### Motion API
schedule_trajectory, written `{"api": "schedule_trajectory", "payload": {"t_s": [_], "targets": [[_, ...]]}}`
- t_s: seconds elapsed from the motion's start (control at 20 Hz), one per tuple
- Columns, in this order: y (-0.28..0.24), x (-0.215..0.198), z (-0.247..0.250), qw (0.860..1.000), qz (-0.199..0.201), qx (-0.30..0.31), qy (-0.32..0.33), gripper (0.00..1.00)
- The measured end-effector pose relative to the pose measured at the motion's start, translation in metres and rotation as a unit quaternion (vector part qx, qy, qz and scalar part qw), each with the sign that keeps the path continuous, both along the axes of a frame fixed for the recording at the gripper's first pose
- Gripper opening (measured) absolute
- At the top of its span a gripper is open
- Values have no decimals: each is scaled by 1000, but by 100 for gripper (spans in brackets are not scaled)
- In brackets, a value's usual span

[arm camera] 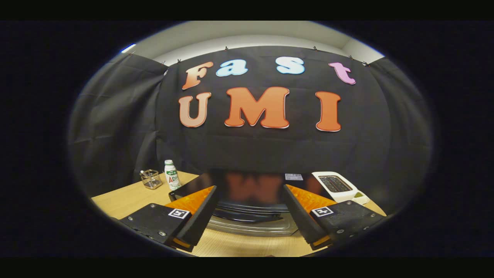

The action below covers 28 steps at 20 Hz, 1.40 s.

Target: Open the toaster oven, put the food inside, and close the toaster oven door.

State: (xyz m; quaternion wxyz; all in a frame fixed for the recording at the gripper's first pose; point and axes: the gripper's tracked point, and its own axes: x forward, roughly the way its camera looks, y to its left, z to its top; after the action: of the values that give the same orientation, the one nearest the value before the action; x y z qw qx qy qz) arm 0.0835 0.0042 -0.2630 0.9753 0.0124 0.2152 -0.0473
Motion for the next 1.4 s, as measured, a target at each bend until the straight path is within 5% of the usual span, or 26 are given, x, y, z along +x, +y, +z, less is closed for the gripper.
{"api": "schedule_trajectory", "payload": {"t_s": [0.65,1.0,1.4], "targets": [[4,2,-34,1000,-28,5,-1,99],[24,-28,-32,999,9,40,-13,78],[41,-96,-37,996,51,62,29,77]]}}
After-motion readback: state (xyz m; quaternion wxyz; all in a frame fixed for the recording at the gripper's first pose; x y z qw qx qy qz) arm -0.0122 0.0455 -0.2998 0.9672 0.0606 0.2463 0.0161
